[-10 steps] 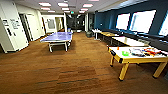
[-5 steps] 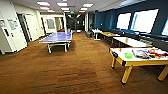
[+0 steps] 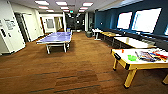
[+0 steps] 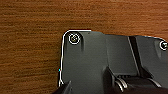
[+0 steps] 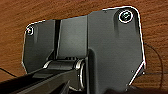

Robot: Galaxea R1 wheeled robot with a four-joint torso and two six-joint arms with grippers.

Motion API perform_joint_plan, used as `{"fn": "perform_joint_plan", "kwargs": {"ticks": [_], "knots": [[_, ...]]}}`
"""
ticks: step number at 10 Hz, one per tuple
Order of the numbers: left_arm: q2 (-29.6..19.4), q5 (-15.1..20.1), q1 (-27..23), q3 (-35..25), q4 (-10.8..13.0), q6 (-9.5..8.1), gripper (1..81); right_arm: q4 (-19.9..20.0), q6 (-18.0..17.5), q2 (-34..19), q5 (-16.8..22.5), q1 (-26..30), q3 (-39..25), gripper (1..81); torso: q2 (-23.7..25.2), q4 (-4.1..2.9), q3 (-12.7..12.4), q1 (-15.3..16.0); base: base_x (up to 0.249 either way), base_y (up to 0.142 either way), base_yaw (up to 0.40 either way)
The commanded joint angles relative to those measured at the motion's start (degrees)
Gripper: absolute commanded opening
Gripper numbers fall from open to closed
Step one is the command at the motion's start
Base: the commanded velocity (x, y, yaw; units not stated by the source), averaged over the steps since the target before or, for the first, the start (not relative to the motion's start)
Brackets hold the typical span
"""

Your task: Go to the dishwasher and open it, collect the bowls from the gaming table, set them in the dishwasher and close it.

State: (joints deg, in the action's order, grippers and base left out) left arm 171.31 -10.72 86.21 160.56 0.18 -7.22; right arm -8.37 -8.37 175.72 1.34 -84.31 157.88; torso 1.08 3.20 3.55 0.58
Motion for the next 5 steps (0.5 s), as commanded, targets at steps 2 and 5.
{"fn": "perform_joint_plan", "kwargs": {"ticks": [2, 5], "knots": [[-0.3, 2.5, -2.8, 0.4, 0.0, 0.54, 81.1, 0.5, 0.1, 0.2, 3.0, 3.0, -0.1, 81.1, 0.0, 0.0, 0.0, 0.0, 0.255, 0.0, 0.0], [-0.3, 2.5, -2.8, 0.4, 0.0, 0.63, 81.1, 0.5, 0.1, 0.2, 3.0, 3.0, 0.0, 81.1, 0.0, 0.0, 0.0, 0.0, 0.254, 0.0, 0.0]]}}
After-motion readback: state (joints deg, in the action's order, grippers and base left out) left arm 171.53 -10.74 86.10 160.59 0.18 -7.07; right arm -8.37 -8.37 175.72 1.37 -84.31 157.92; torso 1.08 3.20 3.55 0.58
